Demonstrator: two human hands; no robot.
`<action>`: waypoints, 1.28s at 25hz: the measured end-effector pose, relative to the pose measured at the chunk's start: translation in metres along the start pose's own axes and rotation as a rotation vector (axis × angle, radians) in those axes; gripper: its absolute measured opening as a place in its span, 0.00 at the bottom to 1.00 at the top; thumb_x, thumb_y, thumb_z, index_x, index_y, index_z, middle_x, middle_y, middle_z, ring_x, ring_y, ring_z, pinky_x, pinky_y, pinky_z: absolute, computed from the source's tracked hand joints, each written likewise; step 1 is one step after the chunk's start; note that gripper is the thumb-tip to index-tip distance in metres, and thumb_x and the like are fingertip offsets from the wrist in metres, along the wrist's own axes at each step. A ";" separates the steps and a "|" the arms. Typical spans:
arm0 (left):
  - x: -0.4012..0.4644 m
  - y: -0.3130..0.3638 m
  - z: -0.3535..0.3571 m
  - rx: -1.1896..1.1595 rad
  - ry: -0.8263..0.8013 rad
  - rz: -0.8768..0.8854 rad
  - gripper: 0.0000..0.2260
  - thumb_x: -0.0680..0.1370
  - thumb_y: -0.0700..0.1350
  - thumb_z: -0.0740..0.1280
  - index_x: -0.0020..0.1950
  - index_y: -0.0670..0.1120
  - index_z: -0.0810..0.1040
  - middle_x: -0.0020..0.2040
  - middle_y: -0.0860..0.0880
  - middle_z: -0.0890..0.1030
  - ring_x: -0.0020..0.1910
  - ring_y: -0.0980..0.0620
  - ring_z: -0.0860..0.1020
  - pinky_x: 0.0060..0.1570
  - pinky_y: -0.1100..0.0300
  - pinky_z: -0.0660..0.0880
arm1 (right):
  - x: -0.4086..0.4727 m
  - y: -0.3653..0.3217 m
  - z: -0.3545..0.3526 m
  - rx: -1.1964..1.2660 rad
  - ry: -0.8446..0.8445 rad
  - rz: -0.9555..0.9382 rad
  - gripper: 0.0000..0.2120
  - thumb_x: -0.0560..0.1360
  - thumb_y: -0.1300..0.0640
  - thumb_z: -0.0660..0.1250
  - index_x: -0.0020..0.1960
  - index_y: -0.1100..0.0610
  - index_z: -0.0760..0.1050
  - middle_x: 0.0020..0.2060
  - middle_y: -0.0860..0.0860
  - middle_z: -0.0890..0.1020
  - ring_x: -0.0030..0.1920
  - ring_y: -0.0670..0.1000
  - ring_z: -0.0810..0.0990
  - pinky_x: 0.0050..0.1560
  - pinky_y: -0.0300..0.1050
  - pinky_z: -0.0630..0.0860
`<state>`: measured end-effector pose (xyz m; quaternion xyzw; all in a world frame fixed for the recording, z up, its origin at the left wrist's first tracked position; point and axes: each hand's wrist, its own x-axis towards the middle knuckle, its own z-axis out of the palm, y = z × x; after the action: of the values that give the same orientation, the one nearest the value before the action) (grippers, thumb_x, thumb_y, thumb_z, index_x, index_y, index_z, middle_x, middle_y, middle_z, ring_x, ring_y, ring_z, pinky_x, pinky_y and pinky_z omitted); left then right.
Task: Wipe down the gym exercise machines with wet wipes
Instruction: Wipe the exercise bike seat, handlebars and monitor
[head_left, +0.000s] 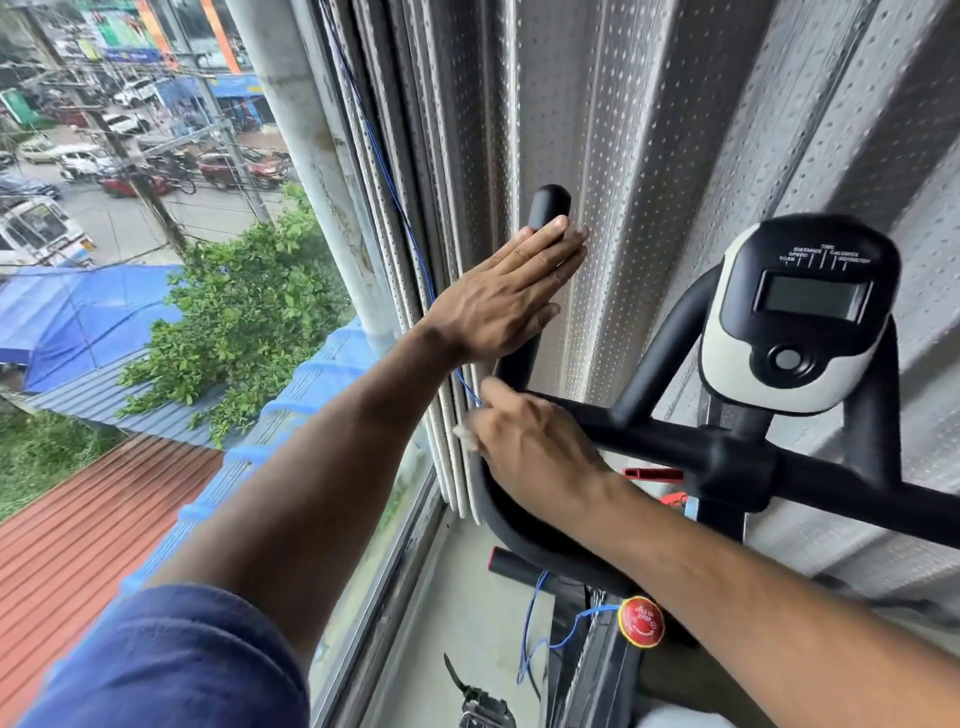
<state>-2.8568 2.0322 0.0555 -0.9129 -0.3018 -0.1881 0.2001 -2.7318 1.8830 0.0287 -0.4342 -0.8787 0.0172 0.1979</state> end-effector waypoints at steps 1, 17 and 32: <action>0.000 -0.001 0.001 -0.003 0.005 0.007 0.26 0.88 0.52 0.52 0.83 0.39 0.59 0.83 0.41 0.59 0.83 0.39 0.54 0.83 0.45 0.49 | 0.009 0.003 -0.003 -0.038 0.031 0.017 0.09 0.74 0.65 0.70 0.37 0.56 0.75 0.39 0.51 0.67 0.31 0.57 0.79 0.29 0.44 0.63; -0.004 0.002 0.010 -0.079 0.039 -0.031 0.25 0.88 0.49 0.54 0.83 0.38 0.59 0.83 0.41 0.59 0.83 0.39 0.53 0.83 0.46 0.47 | -0.074 0.033 -0.068 0.073 -0.717 -0.398 0.04 0.81 0.53 0.66 0.51 0.49 0.80 0.49 0.43 0.72 0.51 0.45 0.75 0.51 0.43 0.75; -0.009 0.017 0.002 -0.083 -0.003 -0.148 0.26 0.87 0.47 0.57 0.83 0.39 0.57 0.84 0.42 0.57 0.84 0.41 0.50 0.83 0.47 0.49 | -0.018 0.011 -0.021 0.156 -0.295 -0.271 0.06 0.73 0.61 0.70 0.40 0.52 0.80 0.40 0.44 0.74 0.39 0.48 0.81 0.38 0.38 0.67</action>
<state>-2.8523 2.0167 0.0459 -0.8960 -0.3606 -0.2132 0.1474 -2.7061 1.8728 0.0396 -0.2883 -0.9444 0.1218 0.1010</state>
